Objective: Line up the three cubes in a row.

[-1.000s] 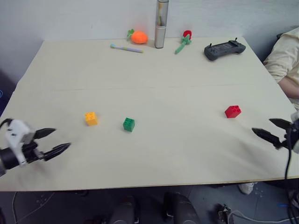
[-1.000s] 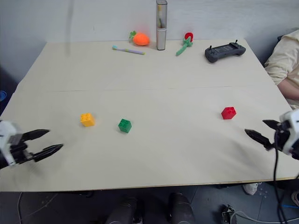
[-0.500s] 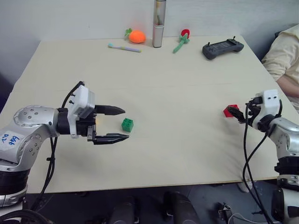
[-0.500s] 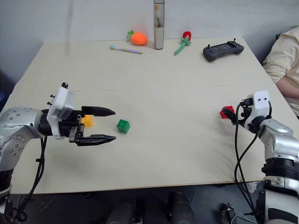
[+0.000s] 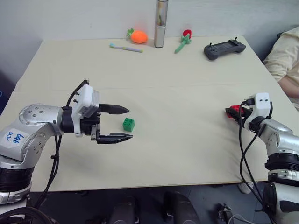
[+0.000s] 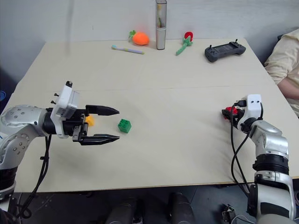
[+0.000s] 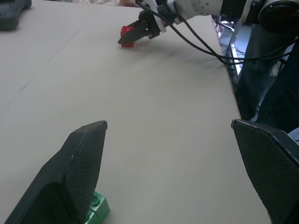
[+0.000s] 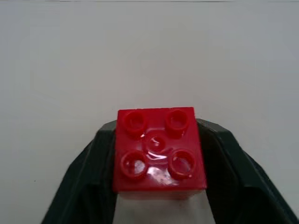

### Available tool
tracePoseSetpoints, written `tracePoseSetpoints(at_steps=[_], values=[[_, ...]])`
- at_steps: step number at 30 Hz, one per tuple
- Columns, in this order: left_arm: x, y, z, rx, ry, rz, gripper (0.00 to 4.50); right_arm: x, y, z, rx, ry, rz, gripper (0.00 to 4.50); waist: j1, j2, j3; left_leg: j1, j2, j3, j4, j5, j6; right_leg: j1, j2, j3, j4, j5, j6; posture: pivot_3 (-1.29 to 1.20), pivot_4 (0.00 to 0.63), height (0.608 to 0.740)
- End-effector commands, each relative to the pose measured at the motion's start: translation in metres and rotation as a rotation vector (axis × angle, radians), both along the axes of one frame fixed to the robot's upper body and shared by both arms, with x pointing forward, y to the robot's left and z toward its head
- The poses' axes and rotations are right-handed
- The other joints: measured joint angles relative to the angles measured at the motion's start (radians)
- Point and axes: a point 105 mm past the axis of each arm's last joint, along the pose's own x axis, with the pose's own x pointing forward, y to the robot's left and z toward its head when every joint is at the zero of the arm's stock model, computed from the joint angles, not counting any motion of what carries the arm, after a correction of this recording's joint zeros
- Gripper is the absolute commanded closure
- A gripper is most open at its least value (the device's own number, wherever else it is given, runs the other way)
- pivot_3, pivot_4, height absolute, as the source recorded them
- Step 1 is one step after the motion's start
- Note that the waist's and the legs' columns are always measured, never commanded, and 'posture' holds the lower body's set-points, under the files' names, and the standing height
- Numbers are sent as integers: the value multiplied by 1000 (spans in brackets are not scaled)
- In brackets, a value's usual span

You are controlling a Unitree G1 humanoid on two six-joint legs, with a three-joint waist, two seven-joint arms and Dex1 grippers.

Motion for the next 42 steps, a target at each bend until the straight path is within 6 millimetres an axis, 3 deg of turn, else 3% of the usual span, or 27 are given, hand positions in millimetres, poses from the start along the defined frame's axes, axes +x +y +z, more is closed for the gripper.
tracePoseSetpoints(at_steps=[1, 6, 11, 17, 23, 29, 38, 42], values=[[-6, -4, 8, 4, -45, -36, 0, -25, 52, 29, -179, -140, 446, 2969, 2, 0, 0, 0, 0, -1, 0, 0, 0, 0, 0, 0, 0, 0, 0, 0, 150, 740], [-7, -4, 7, 19, -41, -63, 0, -76, 110, 55, -112, -127, 924, 2967, 1, 0, 0, 1, 0, 0, 0, 0, 0, 1, 1, 1, 0, 0, 1, 0, 150, 740], [-15, -9, -2, 75, -14, -147, 0, -120, 151, 31, -230, -20, 1266, 2967, 5, -1, 0, 1, 1, -3, 1, 0, 0, 2, 1, -1, -1, 0, 1, 0, 150, 740], [-26, -15, -11, 149, 1, -257, 0, -118, 161, -11, -350, -10, 1341, 2967, 7, -1, 0, 1, -1, -2, 1, 0, 0, 2, 0, -1, -1, 0, 1, 0, 150, 740], [-25, -14, -14, 162, -10, -259, 0, -118, 158, -26, -392, 7, 1359, 2967, 4, -1, 0, 1, -1, -2, 1, 0, 0, 2, 0, -1, -1, 0, 1, 0, 150, 740], [-25, -12, -18, 171, -3, -257, 0, -112, 160, -26, -372, -5, 1329, 2967, 4, -1, 0, 1, -1, -2, 1, 0, 0, 2, 0, -1, -1, 0, 1, 0, 150, 740], [-20, 0, -22, 148, 18, -152, 0, -118, 155, -16, -410, -18, 1348, 23, 5, -1, 0, 1, -1, -3, 2, 0, 0, 2, 0, -1, 0, 0, 1, 0, 150, 740], [-21, 28, -30, 122, 44, 44, 0, -115, 151, 15, -403, -72, 1311, 23, -4, -1, 0, 1, 0, -3, 1, 0, 0, 2, 0, -1, 0, 0, 1, 0, 150, 740]])
